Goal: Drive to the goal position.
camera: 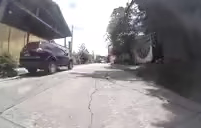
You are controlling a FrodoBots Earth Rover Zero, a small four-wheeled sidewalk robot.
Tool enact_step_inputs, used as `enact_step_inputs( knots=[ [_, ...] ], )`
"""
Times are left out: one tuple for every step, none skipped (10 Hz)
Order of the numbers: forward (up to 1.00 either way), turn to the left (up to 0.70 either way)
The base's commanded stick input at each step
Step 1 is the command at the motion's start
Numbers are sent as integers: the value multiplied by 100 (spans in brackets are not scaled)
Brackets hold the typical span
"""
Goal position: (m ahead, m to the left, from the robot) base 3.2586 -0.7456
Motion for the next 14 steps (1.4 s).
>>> enact_step_inputs(
  knots=[
    [50, 0],
    [50, 0],
    [50, 0],
    [50, 0],
    [50, 0],
    [50, 0],
    [50, 0],
    [50, 0],
    [50, 0],
    [50, 0],
    [50, 0],
    [50, 0],
    [50, -27],
    [50, -36]
  ],
)
